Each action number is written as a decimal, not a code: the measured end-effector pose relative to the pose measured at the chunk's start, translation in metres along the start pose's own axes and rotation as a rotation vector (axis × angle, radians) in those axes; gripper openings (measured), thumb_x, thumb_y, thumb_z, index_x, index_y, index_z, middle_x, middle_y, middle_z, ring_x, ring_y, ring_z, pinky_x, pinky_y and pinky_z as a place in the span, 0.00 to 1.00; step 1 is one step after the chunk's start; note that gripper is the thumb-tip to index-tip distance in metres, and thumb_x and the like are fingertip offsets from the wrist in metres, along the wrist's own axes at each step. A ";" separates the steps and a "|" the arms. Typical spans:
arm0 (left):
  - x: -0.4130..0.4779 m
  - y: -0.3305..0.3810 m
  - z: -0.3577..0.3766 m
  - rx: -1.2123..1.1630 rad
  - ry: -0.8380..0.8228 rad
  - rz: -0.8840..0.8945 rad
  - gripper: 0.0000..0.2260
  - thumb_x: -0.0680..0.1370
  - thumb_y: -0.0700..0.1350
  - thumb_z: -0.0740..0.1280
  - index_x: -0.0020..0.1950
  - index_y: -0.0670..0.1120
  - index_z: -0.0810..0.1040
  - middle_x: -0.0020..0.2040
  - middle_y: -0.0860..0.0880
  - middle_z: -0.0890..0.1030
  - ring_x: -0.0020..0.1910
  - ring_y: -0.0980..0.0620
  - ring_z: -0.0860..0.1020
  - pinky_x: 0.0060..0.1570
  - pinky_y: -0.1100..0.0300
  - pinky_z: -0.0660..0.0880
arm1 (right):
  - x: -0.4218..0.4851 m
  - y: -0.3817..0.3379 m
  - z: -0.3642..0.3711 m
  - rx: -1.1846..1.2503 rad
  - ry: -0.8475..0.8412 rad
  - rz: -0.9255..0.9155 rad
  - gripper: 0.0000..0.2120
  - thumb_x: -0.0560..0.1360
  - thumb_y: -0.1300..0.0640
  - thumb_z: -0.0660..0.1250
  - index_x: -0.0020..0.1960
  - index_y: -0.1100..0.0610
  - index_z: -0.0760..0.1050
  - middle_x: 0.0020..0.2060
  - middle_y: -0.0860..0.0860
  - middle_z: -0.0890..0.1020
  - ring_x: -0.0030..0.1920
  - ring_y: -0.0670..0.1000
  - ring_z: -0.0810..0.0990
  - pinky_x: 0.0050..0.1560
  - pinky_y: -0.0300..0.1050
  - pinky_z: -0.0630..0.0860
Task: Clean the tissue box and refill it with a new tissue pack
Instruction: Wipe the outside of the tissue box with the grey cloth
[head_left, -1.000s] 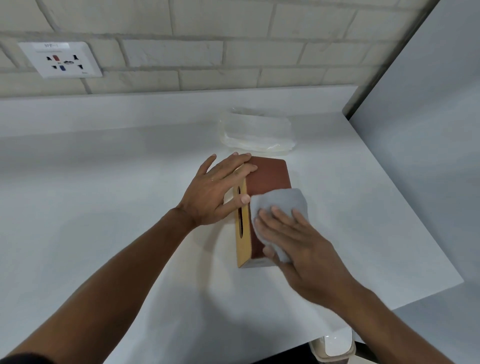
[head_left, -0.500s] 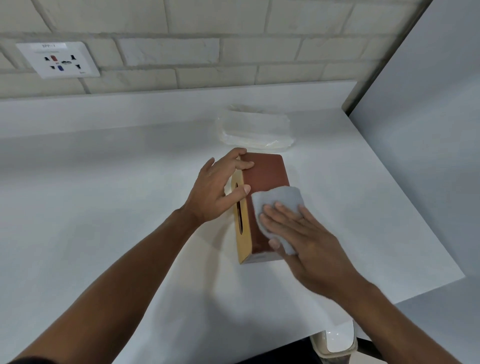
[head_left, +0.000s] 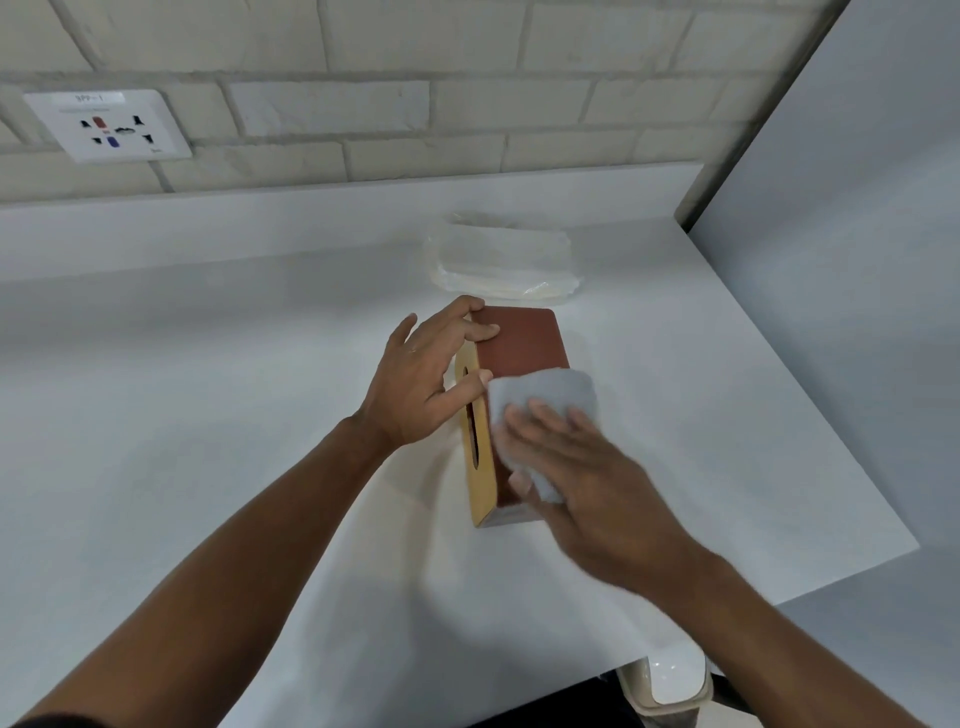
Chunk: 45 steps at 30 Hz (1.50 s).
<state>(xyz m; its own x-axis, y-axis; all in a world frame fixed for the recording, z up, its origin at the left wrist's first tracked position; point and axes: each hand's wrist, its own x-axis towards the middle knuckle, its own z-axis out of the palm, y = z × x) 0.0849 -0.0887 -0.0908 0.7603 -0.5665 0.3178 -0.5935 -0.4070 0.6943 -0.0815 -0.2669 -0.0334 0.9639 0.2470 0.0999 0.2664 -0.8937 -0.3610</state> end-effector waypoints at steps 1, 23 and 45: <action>0.000 0.000 0.000 0.004 0.002 0.002 0.21 0.79 0.58 0.62 0.70 0.53 0.75 0.78 0.55 0.69 0.75 0.56 0.71 0.78 0.37 0.55 | -0.006 -0.003 0.004 -0.009 -0.024 -0.072 0.21 0.82 0.50 0.59 0.74 0.52 0.69 0.74 0.46 0.68 0.77 0.44 0.59 0.77 0.47 0.55; -0.006 0.008 0.012 0.094 0.023 -0.003 0.22 0.80 0.54 0.57 0.73 0.49 0.71 0.80 0.51 0.67 0.73 0.47 0.73 0.71 0.32 0.63 | -0.010 0.015 -0.005 0.009 0.058 0.055 0.20 0.83 0.52 0.59 0.74 0.53 0.69 0.74 0.46 0.68 0.76 0.45 0.62 0.77 0.48 0.57; -0.001 0.008 0.013 0.035 0.054 0.029 0.22 0.76 0.50 0.60 0.68 0.43 0.75 0.77 0.48 0.69 0.53 0.51 0.76 0.60 0.46 0.70 | 0.001 0.010 -0.004 0.056 0.022 0.039 0.21 0.83 0.50 0.57 0.75 0.53 0.68 0.75 0.48 0.66 0.77 0.45 0.58 0.78 0.49 0.56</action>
<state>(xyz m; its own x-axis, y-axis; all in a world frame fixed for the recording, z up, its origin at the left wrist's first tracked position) 0.0762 -0.1010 -0.0936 0.7554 -0.5390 0.3727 -0.6236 -0.4164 0.6617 -0.0780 -0.2772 -0.0333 0.9735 0.2031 0.1049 0.2285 -0.8802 -0.4159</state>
